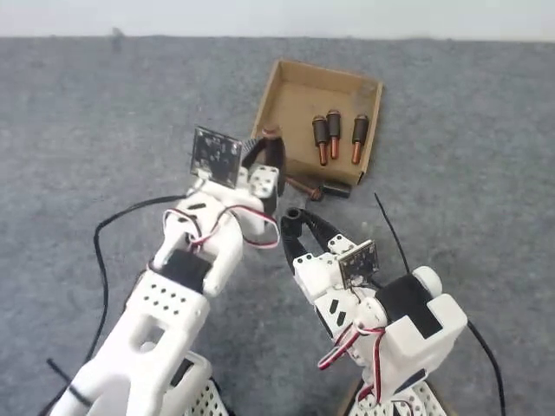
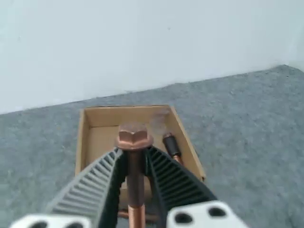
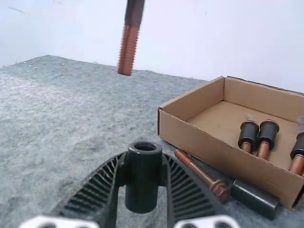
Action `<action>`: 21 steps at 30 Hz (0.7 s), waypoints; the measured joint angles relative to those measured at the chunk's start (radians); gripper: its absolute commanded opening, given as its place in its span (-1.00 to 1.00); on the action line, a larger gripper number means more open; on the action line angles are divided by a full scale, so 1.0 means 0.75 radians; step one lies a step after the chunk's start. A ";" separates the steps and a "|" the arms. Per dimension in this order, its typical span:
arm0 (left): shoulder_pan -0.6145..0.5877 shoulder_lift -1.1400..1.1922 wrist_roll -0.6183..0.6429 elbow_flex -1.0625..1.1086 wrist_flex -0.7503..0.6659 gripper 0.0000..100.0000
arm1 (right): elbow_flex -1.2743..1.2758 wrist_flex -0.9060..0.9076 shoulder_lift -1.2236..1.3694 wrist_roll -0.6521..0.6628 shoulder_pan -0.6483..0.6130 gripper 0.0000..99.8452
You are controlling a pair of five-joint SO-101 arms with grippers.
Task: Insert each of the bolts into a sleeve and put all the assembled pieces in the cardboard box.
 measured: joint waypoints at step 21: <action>0.115 -0.020 0.245 0.266 -0.352 -0.98 | 0.000 -0.025 0.000 0.000 0.000 -0.99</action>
